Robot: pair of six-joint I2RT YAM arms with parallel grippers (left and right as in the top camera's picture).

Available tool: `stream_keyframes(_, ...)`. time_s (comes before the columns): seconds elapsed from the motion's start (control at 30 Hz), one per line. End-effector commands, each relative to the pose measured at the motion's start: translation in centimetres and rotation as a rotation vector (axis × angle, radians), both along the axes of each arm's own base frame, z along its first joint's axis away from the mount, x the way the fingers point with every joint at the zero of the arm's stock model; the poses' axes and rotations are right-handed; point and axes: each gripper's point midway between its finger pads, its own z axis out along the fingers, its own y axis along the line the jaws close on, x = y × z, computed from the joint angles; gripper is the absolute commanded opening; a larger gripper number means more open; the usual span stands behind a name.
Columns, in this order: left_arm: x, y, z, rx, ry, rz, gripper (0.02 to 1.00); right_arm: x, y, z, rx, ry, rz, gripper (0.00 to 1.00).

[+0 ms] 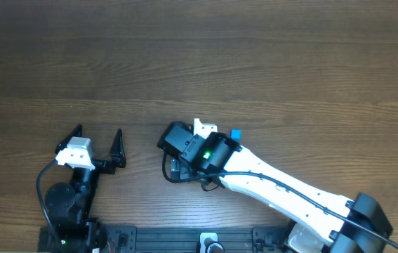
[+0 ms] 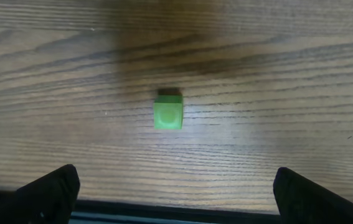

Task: Stack Cubes

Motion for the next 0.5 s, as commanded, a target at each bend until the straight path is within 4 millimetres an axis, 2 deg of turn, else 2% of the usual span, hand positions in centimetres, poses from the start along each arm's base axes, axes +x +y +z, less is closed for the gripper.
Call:
stream_keyframes(0.03, 0.0, -0.1, -0.1, 0.013, -0.005, -0.007, 0.998, -0.1, 0.7, -1.2, -0.031, 0.017, -0.045, 0.991)
stream_keyframes(0.5, 0.0, -0.1, -0.1, 0.013, -0.005, -0.007, 0.998, -1.5, 2.1, -4.0, -0.049, 0.049, 0.034, 0.991)
